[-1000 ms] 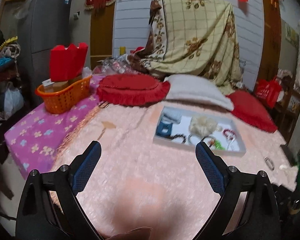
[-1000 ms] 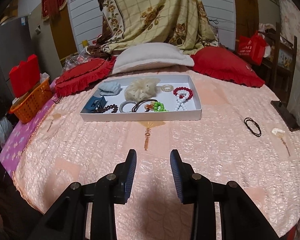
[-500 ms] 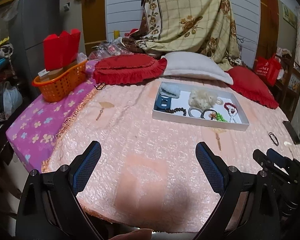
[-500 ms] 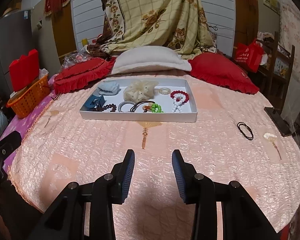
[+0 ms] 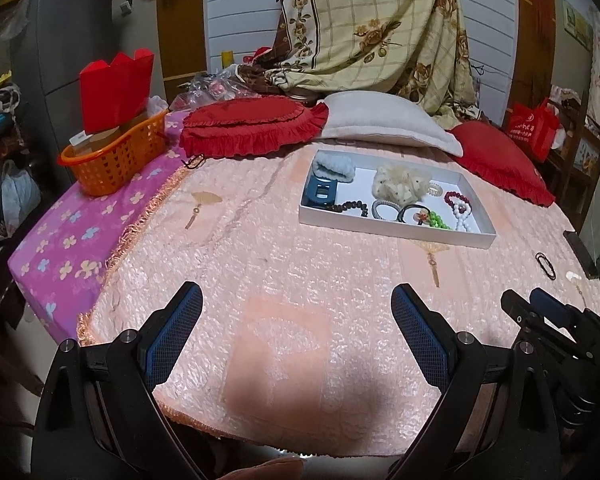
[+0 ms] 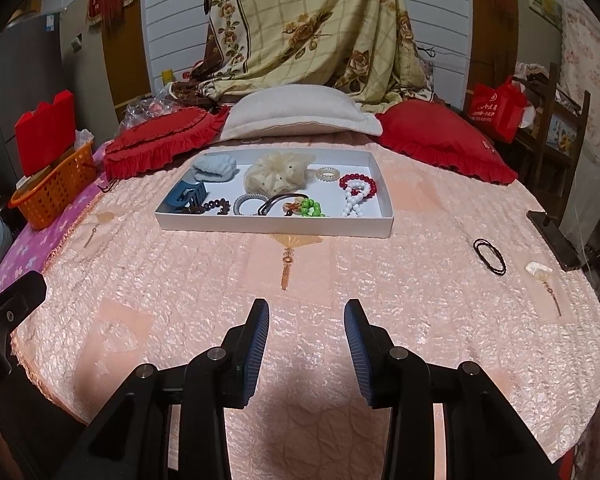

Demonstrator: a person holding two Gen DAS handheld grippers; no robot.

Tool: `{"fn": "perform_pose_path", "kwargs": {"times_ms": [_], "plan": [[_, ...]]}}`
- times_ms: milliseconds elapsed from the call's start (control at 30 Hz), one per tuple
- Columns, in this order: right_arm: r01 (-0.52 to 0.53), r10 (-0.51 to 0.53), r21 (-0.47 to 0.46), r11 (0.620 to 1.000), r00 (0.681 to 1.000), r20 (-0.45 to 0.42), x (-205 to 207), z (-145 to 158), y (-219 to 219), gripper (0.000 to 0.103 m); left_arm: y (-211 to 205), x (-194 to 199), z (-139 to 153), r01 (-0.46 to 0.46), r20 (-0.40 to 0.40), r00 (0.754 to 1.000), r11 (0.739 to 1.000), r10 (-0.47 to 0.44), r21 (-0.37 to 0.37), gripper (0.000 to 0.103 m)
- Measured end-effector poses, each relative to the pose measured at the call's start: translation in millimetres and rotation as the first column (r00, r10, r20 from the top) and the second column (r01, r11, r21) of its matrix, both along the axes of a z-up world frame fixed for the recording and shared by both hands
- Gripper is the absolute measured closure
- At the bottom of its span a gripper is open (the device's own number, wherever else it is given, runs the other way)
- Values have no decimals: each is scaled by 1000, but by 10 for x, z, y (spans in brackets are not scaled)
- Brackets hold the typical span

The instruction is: Organize jewelry

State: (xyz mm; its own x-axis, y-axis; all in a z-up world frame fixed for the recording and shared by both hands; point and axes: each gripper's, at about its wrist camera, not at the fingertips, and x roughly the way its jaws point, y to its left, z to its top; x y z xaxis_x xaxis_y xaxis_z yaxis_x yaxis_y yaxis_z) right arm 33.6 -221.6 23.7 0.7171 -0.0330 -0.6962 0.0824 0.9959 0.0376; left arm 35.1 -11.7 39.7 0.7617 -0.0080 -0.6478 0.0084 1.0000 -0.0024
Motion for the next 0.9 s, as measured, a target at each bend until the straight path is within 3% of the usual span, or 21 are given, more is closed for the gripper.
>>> {"fn": "perform_pose_path", "kwargs": {"times_ms": [900], "plan": [[21, -21, 12, 1000, 999, -40, 53, -147, -56, 65, -109, 78, -194, 38, -79, 996, 999, -37, 19, 8]]}}
